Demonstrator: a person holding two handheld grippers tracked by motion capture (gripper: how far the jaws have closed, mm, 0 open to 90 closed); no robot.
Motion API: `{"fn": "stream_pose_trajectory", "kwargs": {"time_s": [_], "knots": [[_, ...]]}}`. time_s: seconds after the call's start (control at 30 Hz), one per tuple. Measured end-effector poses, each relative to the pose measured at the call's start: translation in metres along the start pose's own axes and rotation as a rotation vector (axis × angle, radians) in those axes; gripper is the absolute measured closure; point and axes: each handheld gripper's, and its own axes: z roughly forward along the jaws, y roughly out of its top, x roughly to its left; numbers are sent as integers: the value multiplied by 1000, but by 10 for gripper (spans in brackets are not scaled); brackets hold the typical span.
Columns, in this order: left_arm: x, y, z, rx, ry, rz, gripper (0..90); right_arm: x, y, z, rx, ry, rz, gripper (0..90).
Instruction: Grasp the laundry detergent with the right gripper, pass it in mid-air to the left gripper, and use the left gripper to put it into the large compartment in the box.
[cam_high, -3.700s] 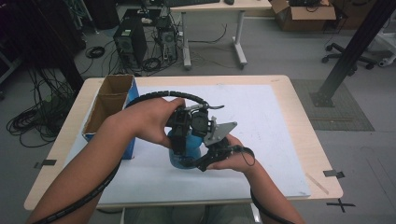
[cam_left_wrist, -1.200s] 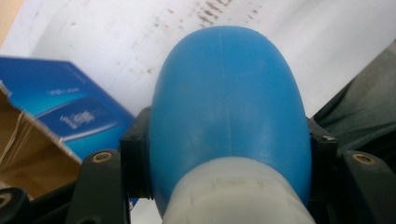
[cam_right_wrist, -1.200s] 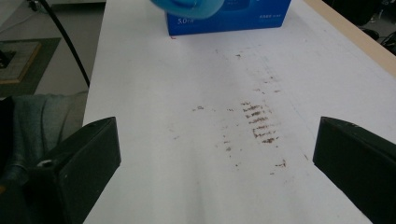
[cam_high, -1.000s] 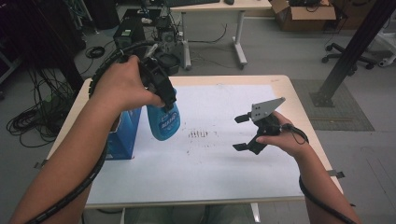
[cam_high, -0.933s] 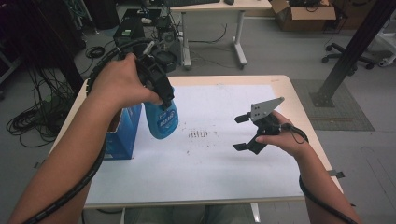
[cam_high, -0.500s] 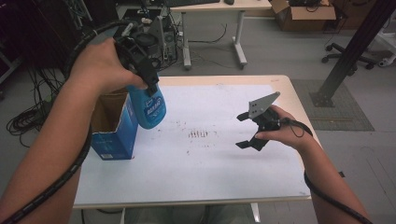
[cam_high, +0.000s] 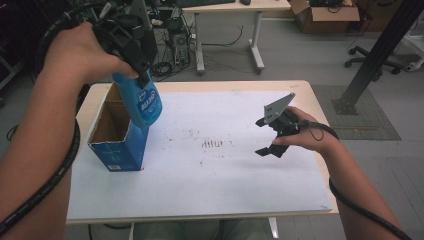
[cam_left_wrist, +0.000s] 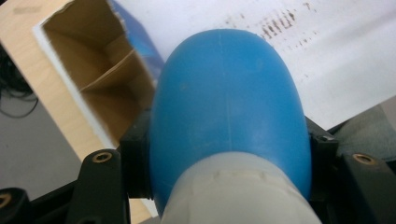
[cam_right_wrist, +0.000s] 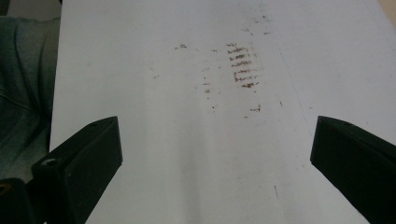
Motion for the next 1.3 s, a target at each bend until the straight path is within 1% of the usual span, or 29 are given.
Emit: {"fn": "stream_pose_trajectory", "kwargs": {"time_s": [0.03, 0.07, 0.13, 0.17, 0.2, 0.23, 0.33, 0.47, 0.67, 0.77, 0.87, 1.0, 1.1, 1.27, 1.3], "knots": [[2, -1, -2, -2, 1, -12, 381, 0, 0, 0, 3, 0, 2, 22], [4, -2, -5, 0, 5, -15, 381, 0, -1, 0, 2, 2, 3, 22], [8, -4, -9, -17, 11, -51, 381, -1, -1, 0, 2, 3, 5, 22], [10, -5, -11, -21, 16, -61, 381, -1, -1, 0, 3, 5, 5, 22], [13, -6, -14, -13, 22, -69, 381, -1, -1, 0, 1, 6, 5, 22], [14, -7, -15, -16, 27, -79, 381, -1, -1, 0, 0, 10, 4, 22], [20, -9, -19, -13, 43, -121, 381, -1, 0, -1, 8, 18, 1, 22], [29, -11, -22, -13, 54, -179, 381, -2, 1, -2, 28, 20, -4, 22], [42, -15, -24, -9, 58, -244, 381, -4, 3, -3, 42, 25, -6, 23], [49, -17, -25, -2, 73, -279, 381, -4, 2, -2, 38, 38, -4, 24], [55, -19, -25, 3, 84, -303, 381, -5, 1, 0, 40, 43, -1, 25], [63, -22, -23, 4, 69, -326, 381, -5, 1, 1, 50, 46, -1, 25], [68, -24, -20, 3, 64, -339, 381, -6, 2, 0, 65, 54, -3, 25], [76, -25, -11, 8, 69, -346, 381, -6, 4, -2, 71, 54, -7, 25], [77, -26, -9, 9, 67, -353, 381, -6, 4, -3, 71, 54, -6, 25]]}}
